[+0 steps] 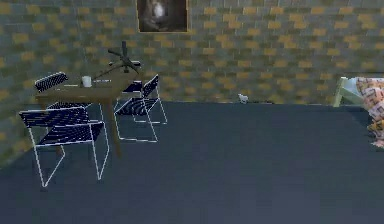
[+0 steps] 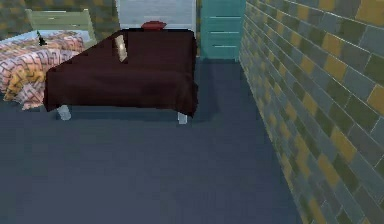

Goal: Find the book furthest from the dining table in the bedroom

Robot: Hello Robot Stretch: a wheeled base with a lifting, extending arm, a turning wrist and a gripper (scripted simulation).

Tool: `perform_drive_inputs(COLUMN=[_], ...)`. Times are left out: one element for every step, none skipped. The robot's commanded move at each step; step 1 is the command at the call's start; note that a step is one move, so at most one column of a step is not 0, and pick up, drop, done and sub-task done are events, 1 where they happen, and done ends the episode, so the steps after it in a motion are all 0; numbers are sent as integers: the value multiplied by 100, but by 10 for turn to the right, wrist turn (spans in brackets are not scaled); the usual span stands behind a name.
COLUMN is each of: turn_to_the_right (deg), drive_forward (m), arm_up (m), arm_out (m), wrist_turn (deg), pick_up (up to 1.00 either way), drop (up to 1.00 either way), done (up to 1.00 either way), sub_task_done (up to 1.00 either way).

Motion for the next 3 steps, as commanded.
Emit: perform_drive_inputs(turn_to_the_right=[0,-180,0], drive_forward=[20,0,100], arm_up=[0,0,0], arm_out=[0,0,0], wrist_turn=[0,0,0], pick_up=[0,0,0], drop=[0,0,0], done=[0,0,0], sub_task_done=[0,0,0])
